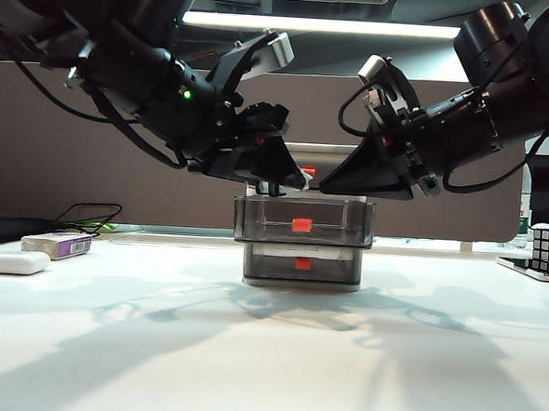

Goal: Open the second layer of the drawer on the table, pick up the transparent tape on the table and put it in, and finally close the drawer.

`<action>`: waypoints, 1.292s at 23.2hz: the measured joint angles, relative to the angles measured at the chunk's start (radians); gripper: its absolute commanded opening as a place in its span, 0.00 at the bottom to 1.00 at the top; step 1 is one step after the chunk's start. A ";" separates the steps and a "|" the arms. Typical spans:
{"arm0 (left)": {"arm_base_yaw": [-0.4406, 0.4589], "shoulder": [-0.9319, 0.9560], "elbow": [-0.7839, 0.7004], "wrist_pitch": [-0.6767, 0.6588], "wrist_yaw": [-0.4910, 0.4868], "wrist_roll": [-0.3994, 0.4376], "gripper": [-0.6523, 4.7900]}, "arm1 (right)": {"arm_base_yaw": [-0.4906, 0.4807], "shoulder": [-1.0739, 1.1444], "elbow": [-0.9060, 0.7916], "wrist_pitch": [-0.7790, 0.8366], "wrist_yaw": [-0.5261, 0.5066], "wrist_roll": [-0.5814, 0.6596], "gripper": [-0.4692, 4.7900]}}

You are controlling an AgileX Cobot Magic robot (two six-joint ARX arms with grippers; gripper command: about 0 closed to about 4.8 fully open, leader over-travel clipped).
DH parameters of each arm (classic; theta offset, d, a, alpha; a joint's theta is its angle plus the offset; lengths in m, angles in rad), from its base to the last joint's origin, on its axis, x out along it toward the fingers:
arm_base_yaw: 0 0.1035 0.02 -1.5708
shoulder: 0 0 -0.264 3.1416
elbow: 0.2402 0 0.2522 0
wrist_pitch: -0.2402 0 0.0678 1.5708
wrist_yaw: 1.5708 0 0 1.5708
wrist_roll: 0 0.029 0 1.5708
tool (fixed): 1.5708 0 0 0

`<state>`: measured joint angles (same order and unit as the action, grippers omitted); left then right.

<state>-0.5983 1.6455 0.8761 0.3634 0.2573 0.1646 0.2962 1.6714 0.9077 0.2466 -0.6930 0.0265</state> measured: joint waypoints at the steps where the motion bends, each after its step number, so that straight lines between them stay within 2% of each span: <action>1: 0.000 0.005 0.004 -0.003 0.008 0.000 0.52 | 0.000 0.000 0.000 -0.002 0.000 0.000 0.08; 4: 0.000 0.005 0.005 -0.001 0.012 0.000 0.56 | -0.001 0.000 0.000 -0.005 0.000 0.000 0.08; 6: 0.000 0.005 0.006 -0.001 0.018 0.000 0.71 | 0.000 0.000 0.000 -0.008 0.000 0.000 0.08; 8: 0.000 0.005 0.006 -0.001 0.028 0.000 0.75 | 0.000 0.000 0.000 -0.012 0.000 0.000 0.08; 22: 0.000 0.005 0.006 -0.030 0.057 -0.014 0.76 | 0.000 0.000 0.000 -0.013 0.000 0.000 0.08; 23: 0.000 0.005 0.006 -0.031 0.056 -0.021 0.77 | 0.000 0.000 0.000 -0.013 0.000 0.000 0.08; 24: 0.000 0.005 0.006 -0.031 0.056 -0.023 0.84 | 0.000 0.000 0.000 -0.013 0.000 0.000 0.08; 25: 0.000 0.005 0.007 -0.032 0.056 -0.023 0.95 | 0.000 0.000 0.000 -0.013 0.000 0.000 0.08; 26: 0.000 0.005 0.008 -0.033 0.056 -0.023 1.00 | 0.000 0.000 0.000 -0.013 0.000 0.000 0.08; 30: 0.000 0.005 0.008 -0.033 0.055 -0.021 1.00 | 0.000 0.000 0.000 -0.013 0.000 0.000 0.08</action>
<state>-0.5983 1.6501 0.8841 0.3302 0.3126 0.1440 0.2962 1.6714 0.9077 0.2337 -0.6930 0.0265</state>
